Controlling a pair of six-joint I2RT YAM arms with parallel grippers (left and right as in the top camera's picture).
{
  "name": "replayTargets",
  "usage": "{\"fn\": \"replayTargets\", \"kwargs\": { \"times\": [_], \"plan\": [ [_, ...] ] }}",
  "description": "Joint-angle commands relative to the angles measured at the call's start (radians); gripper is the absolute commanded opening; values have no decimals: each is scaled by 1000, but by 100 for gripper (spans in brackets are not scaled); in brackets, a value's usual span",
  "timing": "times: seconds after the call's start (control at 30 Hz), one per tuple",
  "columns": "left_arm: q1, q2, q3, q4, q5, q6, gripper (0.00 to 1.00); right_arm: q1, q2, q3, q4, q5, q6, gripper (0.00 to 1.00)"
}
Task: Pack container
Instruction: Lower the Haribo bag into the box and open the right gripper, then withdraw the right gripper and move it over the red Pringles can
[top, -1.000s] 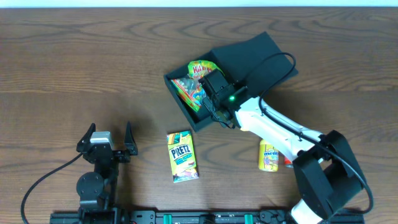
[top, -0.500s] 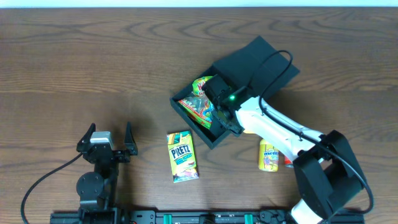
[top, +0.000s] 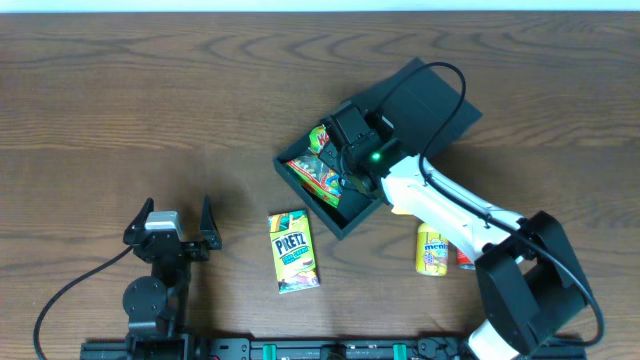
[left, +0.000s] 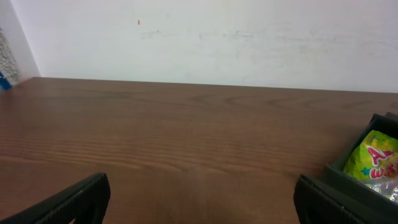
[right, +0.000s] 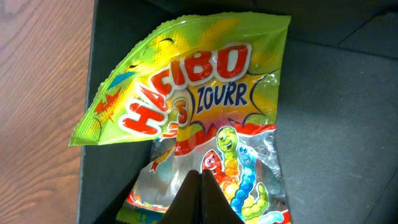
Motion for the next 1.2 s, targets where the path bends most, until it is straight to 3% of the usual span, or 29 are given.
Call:
{"fn": "replayTargets", "kwargs": {
  "times": [0.0, 0.27, 0.9, 1.17],
  "plan": [
    [5, -6, -9, -56, 0, -4, 95, -5, -14, 2, 0, 39, -19, 1],
    [5, -6, -9, -56, 0, -4, 95, -5, 52, 2, 112, 42, -19, 2],
    [5, -6, -9, -56, 0, -4, 95, -5, 225, 2, 195, 54, -19, 2],
    [5, -6, -9, -56, 0, -4, 95, 3, 159, 2, 135, 50, -42, 2]
  ]
}}
